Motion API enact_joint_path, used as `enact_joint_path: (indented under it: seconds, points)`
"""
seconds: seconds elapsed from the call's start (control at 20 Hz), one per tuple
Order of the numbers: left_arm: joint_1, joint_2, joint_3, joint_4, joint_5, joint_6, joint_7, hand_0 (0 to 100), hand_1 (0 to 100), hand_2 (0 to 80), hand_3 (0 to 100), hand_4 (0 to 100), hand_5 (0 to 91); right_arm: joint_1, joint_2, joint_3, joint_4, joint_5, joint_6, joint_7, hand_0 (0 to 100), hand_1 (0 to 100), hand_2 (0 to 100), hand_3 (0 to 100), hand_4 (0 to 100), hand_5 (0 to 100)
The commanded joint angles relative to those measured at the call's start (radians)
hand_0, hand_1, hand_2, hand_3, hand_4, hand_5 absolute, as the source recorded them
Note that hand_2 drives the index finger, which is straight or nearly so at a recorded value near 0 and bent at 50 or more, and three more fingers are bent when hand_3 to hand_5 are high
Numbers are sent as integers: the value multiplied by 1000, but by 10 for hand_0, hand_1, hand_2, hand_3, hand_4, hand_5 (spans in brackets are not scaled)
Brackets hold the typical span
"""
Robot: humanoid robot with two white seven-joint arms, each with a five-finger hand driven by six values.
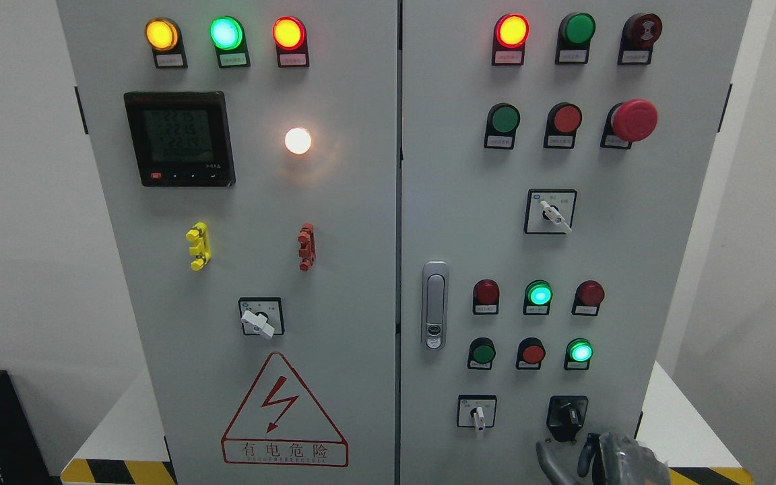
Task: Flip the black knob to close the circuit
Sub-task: 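Raise the right hand toward the black rotary knob at the bottom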
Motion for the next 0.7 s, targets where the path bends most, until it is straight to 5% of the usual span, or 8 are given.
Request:
enact_joint_path:
  seconds: [0.0,0.65]
  points:
    - [0,0,-21,21,-21,0,0,120,556,0,0,0,0,-22,0,-19,34,21,-1,0,0,74,793,979,788,813]
    - [0,0,-21,21,-21,0,0,120,556,0,0,0,0,-39,0,-74,59,63,-31,-9,0,95,792,977,787,810]
